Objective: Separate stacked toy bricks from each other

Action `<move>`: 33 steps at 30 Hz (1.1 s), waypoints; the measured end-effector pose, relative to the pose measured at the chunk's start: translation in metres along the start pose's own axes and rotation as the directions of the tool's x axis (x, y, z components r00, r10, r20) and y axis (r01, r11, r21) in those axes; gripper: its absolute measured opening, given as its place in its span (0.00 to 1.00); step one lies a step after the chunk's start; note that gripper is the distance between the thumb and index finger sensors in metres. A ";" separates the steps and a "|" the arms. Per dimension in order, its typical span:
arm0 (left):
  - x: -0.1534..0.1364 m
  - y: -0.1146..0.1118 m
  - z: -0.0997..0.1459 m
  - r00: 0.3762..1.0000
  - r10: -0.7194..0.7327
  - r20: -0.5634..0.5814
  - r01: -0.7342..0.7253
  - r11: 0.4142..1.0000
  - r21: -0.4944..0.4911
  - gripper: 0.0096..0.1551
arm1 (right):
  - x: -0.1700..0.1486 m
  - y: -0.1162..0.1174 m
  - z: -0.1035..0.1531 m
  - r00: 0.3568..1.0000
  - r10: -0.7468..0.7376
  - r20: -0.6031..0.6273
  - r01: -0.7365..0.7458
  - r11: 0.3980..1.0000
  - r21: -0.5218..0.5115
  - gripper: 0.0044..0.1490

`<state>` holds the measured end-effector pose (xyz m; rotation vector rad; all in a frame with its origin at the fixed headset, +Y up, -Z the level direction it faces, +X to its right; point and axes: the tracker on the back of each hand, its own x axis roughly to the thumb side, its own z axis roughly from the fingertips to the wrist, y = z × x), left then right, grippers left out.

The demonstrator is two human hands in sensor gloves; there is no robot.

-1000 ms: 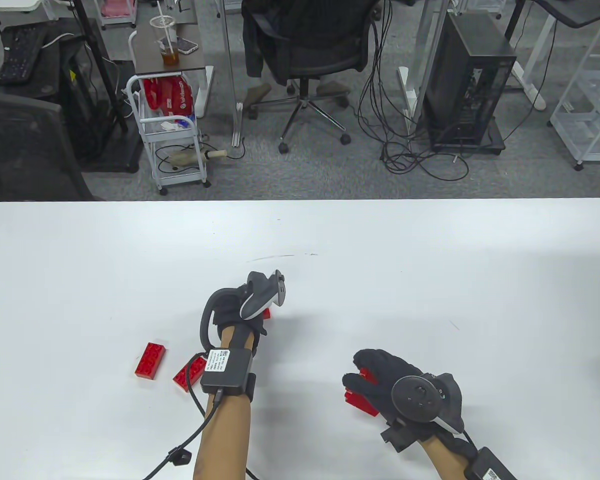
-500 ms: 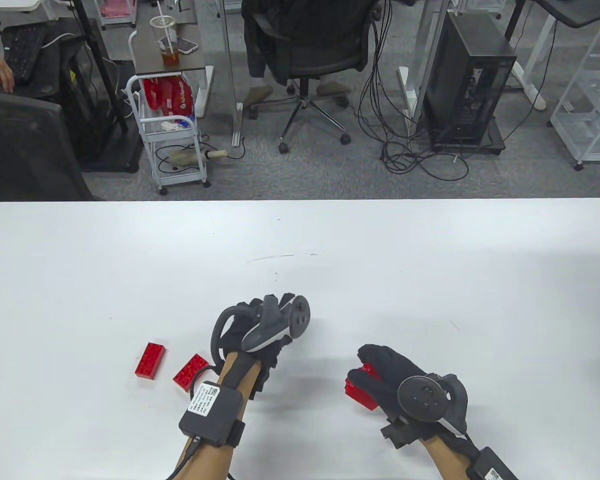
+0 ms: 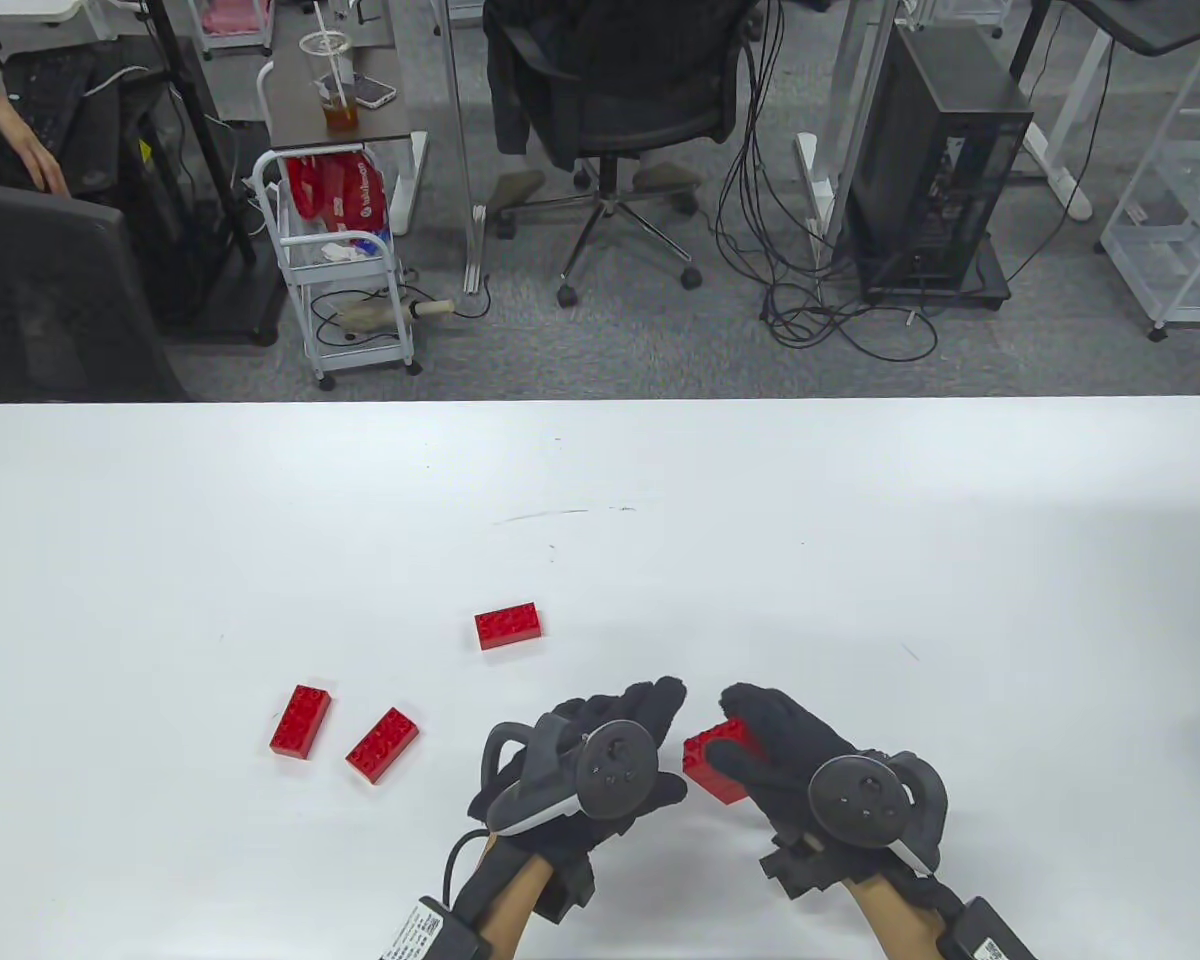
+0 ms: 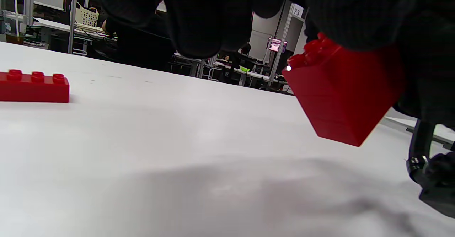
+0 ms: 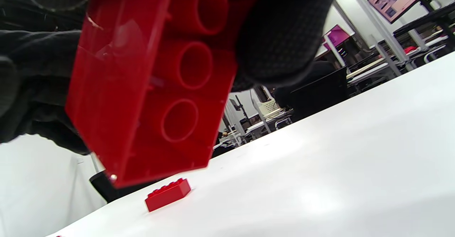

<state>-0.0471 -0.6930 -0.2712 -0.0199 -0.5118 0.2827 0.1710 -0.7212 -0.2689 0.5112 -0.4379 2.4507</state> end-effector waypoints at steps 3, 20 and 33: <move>0.000 -0.005 0.002 1.000 -0.008 -0.014 0.008 1.000 -0.006 0.55 | 0.003 0.003 0.001 1.000 -0.012 0.016 0.012 1.000 0.025 0.43; -0.004 -0.028 0.009 0.978 0.206 0.022 -0.206 0.978 -0.009 0.45 | 0.016 0.013 0.006 0.997 -0.039 0.070 0.031 0.993 0.118 0.43; 0.007 -0.027 0.015 0.999 0.022 -0.040 -0.016 0.989 0.150 0.44 | 0.022 0.015 0.008 0.997 0.021 0.075 -0.029 0.995 0.100 0.43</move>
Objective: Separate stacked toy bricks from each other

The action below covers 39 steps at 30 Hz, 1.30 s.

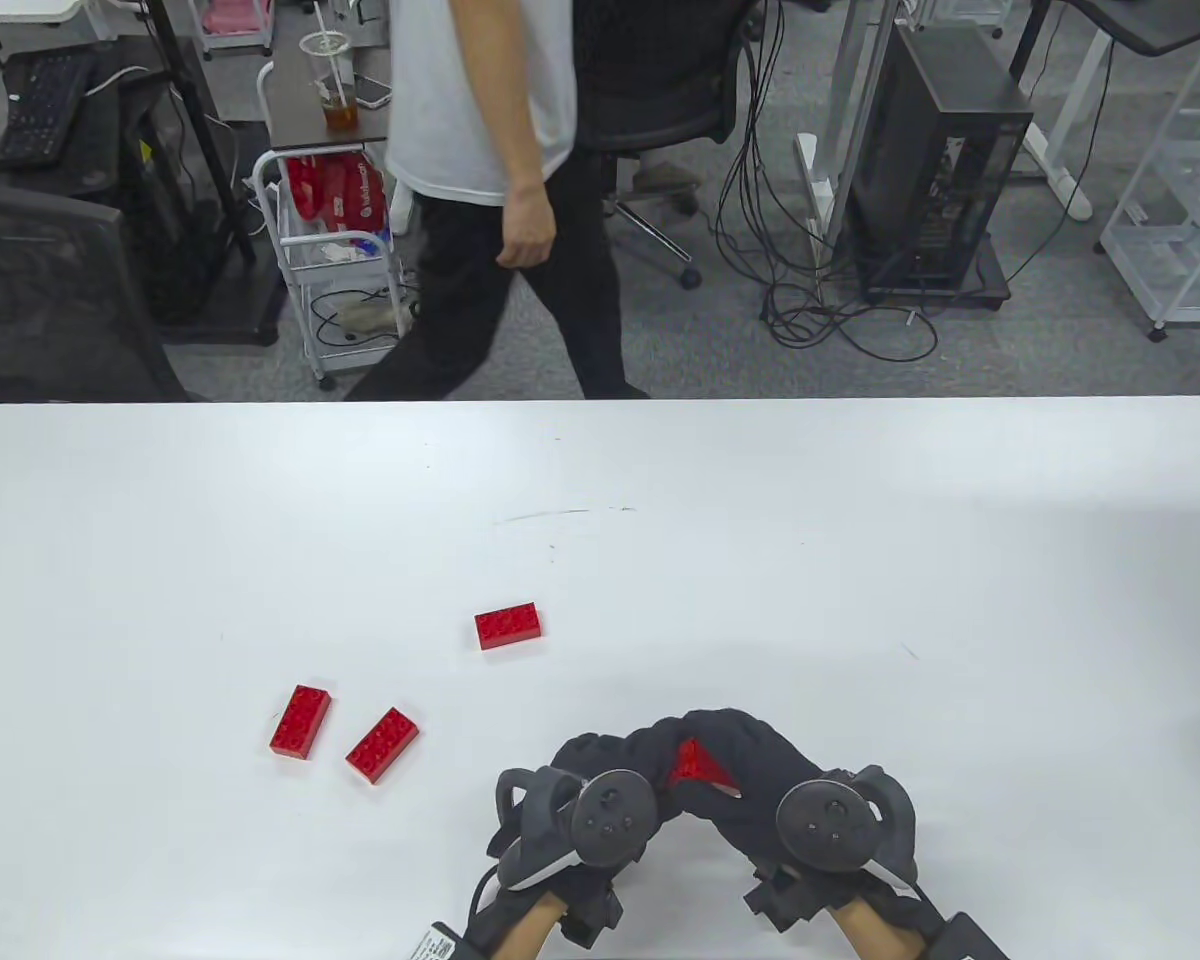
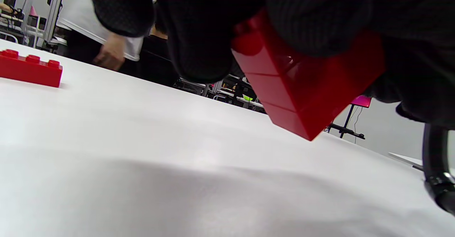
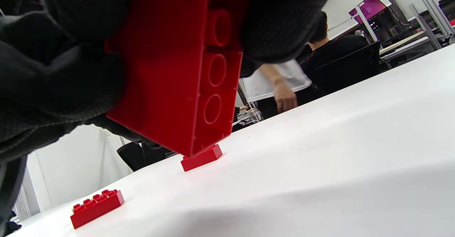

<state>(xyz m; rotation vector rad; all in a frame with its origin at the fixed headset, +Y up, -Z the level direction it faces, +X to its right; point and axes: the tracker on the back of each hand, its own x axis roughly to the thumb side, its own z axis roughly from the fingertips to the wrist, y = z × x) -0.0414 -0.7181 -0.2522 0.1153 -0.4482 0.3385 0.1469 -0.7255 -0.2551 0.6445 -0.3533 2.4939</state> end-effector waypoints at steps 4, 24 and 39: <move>0.004 -0.003 0.000 0.998 -0.060 -0.011 0.060 0.998 0.010 0.44 | 0.004 0.003 0.000 0.998 0.065 0.003 -0.065 0.998 -0.004 0.43; 0.014 -0.003 0.007 0.987 -0.162 -0.007 0.162 0.982 0.097 0.45 | 0.002 0.001 0.000 0.999 0.036 0.002 -0.036 0.998 -0.049 0.44; 0.025 0.003 0.011 0.974 -0.223 -0.032 0.225 0.952 0.206 0.44 | -0.009 -0.007 -0.002 0.997 -0.048 -0.055 0.043 0.996 -0.084 0.44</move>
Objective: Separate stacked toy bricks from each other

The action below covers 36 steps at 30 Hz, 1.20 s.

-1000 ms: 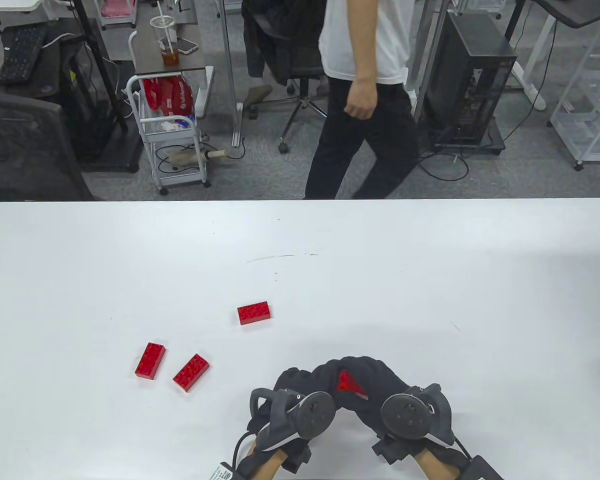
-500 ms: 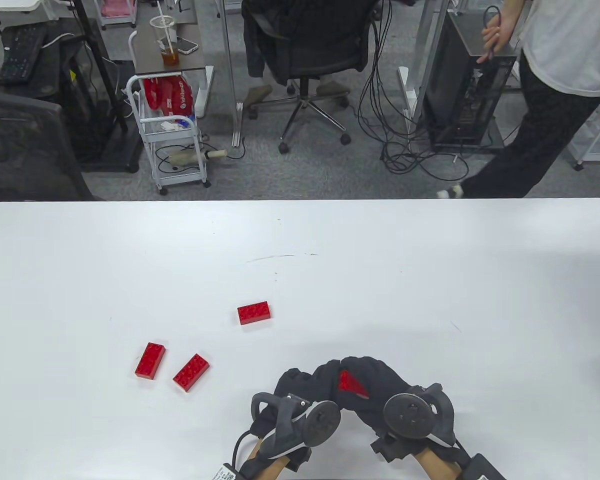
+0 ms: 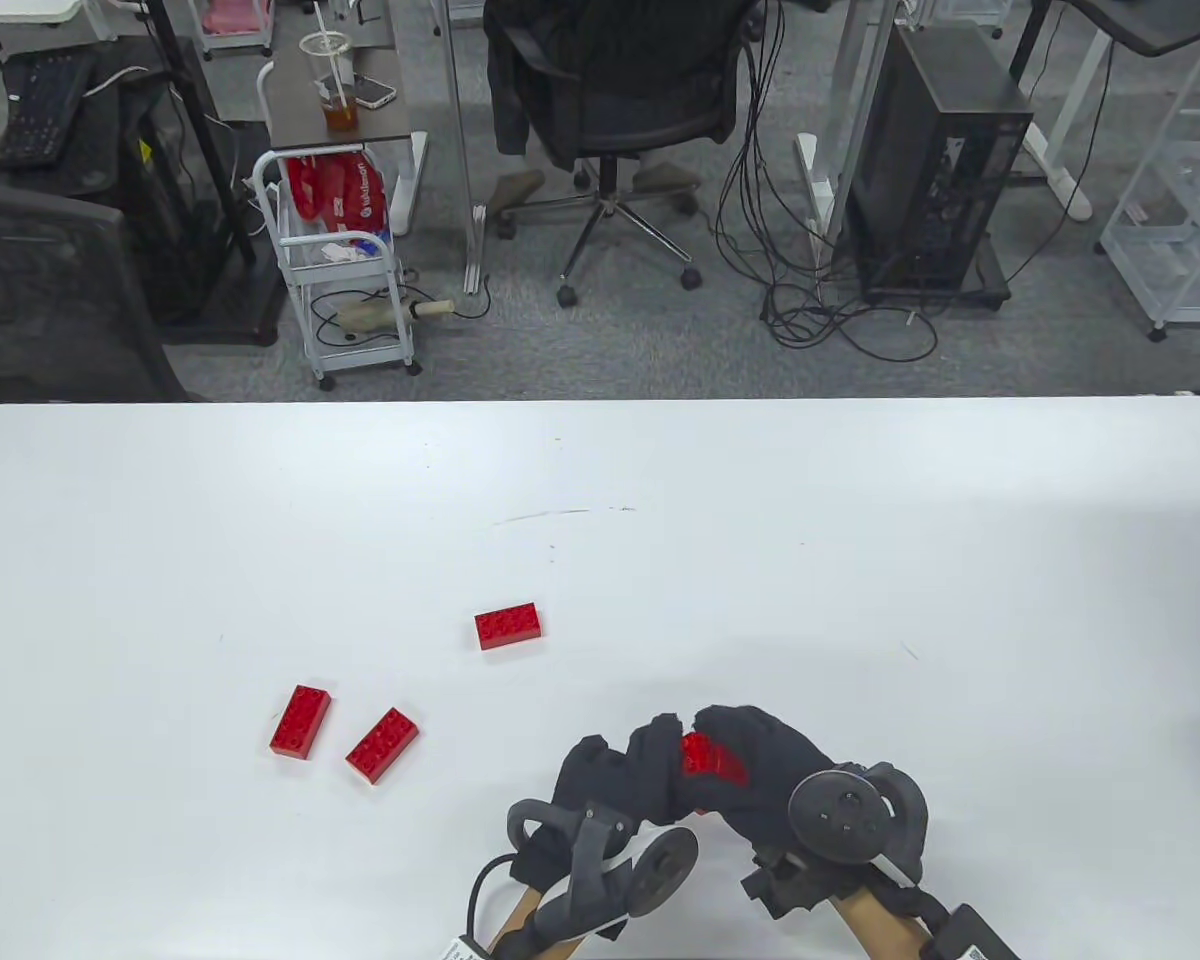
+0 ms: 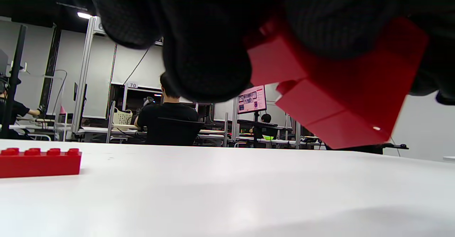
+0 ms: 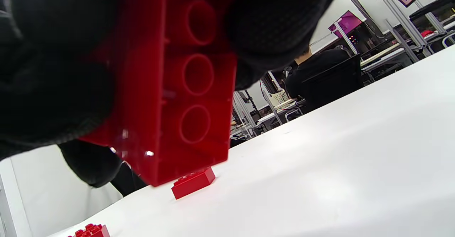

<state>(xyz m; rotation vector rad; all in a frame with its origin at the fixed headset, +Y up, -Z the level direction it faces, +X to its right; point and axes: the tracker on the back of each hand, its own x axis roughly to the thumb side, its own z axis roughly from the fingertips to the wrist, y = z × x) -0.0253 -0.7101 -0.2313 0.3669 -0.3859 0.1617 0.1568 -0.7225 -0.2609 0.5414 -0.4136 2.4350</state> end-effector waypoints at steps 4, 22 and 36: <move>-0.003 0.002 -0.001 1.000 -0.002 -0.008 0.002 1.000 -0.015 0.44 | -0.001 0.001 0.001 1.000 -0.005 -0.021 0.004 1.000 -0.014 0.44; -0.101 0.015 -0.024 0.940 -0.141 -0.310 0.071 0.971 -0.228 0.43 | -0.003 0.005 0.000 0.999 0.028 -0.017 -0.028 1.000 0.004 0.43; -0.168 0.020 -0.075 0.766 -0.356 -0.536 0.117 0.896 -0.428 0.45 | -0.007 0.000 -0.001 1.000 -0.015 -0.024 0.015 1.000 -0.006 0.43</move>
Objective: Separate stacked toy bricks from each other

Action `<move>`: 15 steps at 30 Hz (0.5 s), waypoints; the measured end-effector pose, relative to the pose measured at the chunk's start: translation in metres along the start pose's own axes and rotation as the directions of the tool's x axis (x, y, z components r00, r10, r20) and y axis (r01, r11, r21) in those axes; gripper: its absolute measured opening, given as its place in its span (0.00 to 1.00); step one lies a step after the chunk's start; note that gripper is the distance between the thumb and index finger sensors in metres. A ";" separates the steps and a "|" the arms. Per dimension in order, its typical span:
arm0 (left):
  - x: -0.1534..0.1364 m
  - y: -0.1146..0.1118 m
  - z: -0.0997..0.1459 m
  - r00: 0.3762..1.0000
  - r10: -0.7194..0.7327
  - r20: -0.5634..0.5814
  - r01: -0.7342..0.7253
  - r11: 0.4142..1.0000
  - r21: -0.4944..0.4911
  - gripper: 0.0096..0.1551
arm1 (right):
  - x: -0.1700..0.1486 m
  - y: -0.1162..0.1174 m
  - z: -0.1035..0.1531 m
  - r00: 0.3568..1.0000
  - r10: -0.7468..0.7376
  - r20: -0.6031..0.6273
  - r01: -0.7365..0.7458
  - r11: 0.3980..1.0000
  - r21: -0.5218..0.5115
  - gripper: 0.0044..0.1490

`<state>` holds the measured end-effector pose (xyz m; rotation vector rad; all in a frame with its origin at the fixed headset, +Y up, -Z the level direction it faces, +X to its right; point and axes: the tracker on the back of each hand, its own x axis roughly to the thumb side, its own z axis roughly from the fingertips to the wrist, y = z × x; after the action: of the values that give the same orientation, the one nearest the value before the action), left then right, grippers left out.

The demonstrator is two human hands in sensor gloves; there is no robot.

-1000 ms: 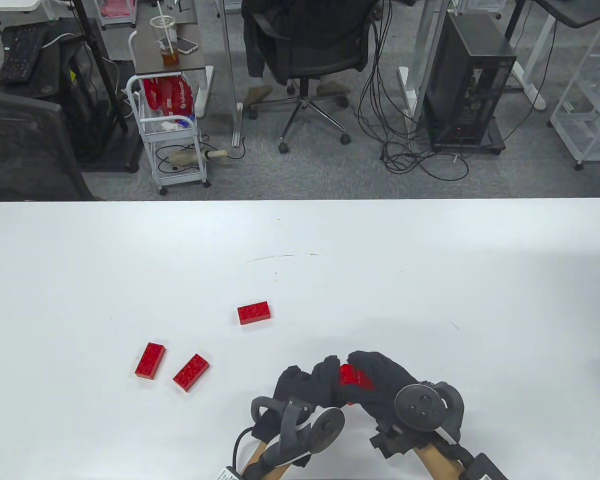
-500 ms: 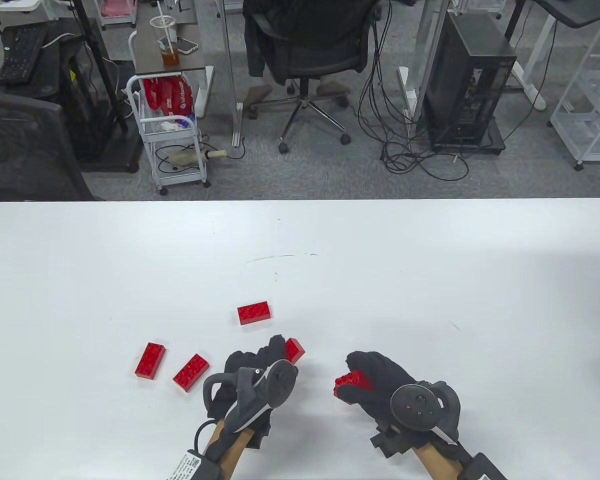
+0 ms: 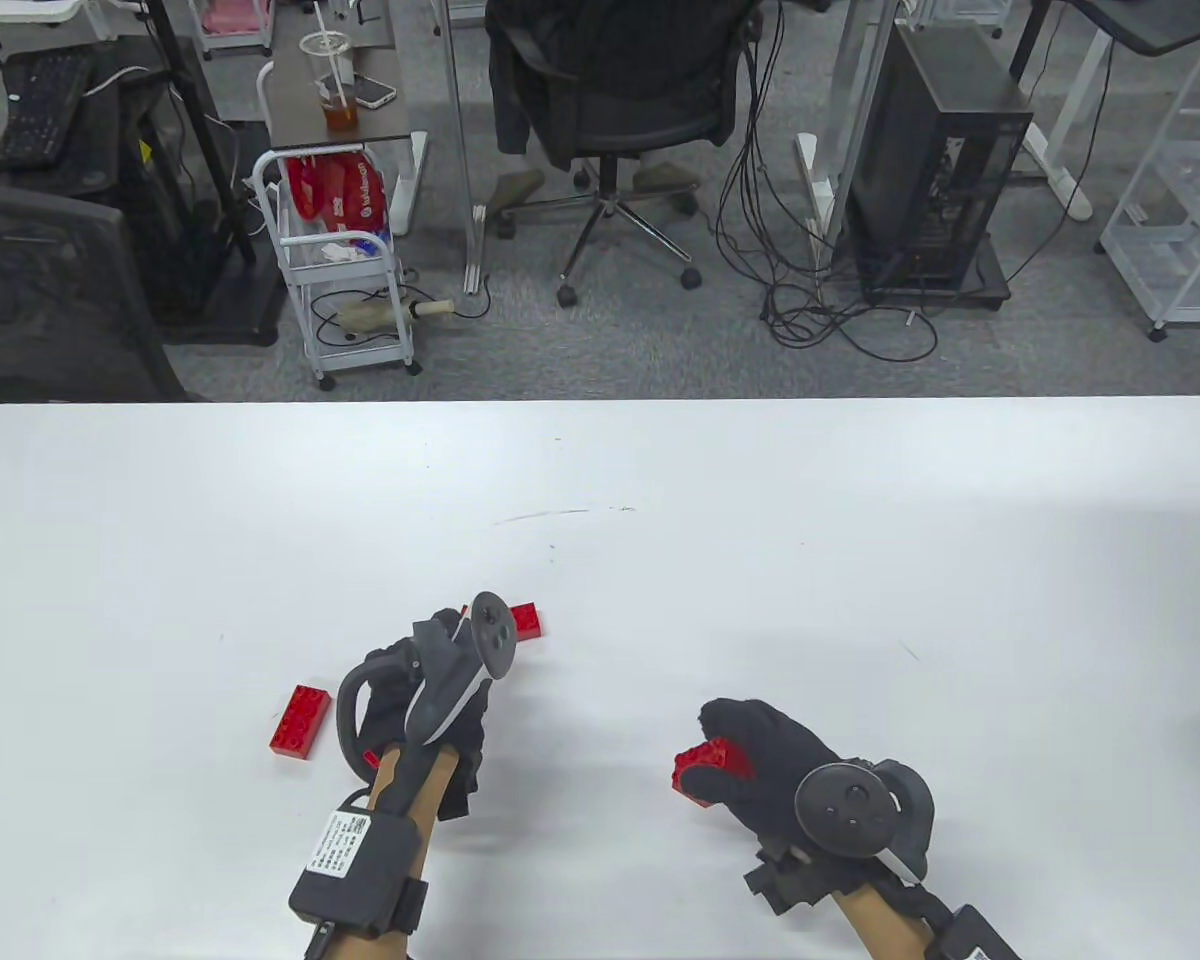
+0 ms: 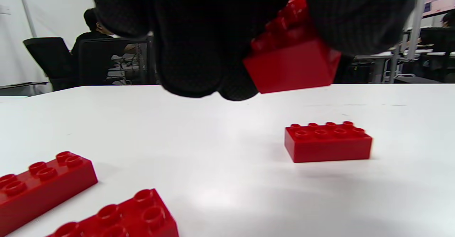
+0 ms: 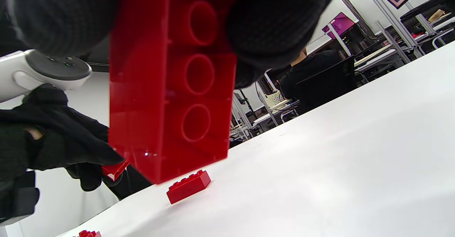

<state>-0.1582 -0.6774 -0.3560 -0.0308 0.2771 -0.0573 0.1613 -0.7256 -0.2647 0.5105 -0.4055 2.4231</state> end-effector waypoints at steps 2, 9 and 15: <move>0.001 -0.002 -0.009 0.999 -0.038 -0.035 0.037 0.999 -0.022 0.45 | 0.000 0.000 0.000 1.000 -0.003 0.000 0.003 1.000 0.000 0.43; -0.003 -0.011 -0.047 0.982 -0.116 -0.150 0.104 0.991 -0.090 0.44 | -0.002 -0.005 0.000 1.000 -0.030 -0.002 0.030 1.000 -0.005 0.43; -0.012 -0.021 -0.076 0.955 -0.172 -0.242 0.134 0.977 -0.166 0.43 | -0.005 -0.009 0.001 0.998 -0.056 -0.007 0.056 0.998 -0.009 0.43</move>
<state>-0.1920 -0.6998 -0.4249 -0.1943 0.5368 -0.1967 0.1713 -0.7217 -0.2646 0.5020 -0.3933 2.3678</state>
